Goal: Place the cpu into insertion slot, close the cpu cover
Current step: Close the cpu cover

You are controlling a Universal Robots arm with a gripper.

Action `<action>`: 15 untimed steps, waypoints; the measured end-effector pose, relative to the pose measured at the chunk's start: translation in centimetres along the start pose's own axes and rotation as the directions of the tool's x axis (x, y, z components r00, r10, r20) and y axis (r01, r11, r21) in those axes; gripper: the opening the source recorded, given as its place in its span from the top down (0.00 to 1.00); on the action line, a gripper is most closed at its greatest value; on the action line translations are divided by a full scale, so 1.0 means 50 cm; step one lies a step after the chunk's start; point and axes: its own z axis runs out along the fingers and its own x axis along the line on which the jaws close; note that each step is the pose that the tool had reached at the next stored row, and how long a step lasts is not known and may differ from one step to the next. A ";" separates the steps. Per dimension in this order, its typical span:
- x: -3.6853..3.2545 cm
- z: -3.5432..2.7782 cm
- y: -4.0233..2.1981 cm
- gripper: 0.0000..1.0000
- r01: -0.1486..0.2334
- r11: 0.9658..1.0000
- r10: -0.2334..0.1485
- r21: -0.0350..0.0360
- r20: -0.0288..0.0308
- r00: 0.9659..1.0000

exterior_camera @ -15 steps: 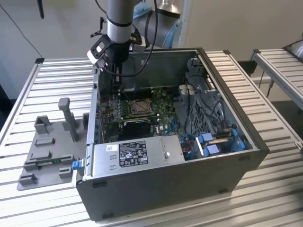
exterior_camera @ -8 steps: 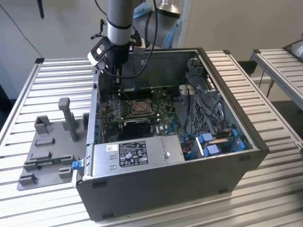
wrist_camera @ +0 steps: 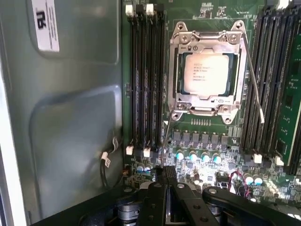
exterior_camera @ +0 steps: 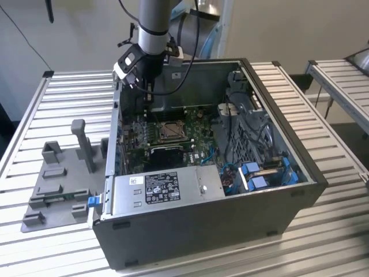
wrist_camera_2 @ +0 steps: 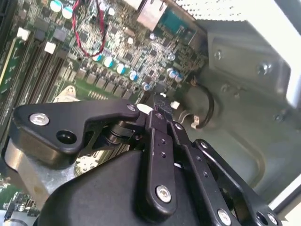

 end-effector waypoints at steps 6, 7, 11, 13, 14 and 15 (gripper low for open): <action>0.001 -0.025 0.010 0.89 -0.002 1.000 0.002 0.021 -0.010 1.000; 0.000 -0.030 0.013 0.89 -0.003 1.000 0.003 0.025 -0.011 1.000; -0.003 -0.039 0.029 0.89 -0.004 0.999 0.005 0.039 -0.016 1.000; -0.006 -0.042 0.028 0.89 -0.005 0.999 0.006 0.046 -0.019 1.000; -0.007 -0.042 0.027 0.89 -0.005 0.999 0.006 0.050 -0.020 1.000; -0.007 -0.041 0.026 0.89 -0.006 0.998 0.008 0.055 -0.020 1.000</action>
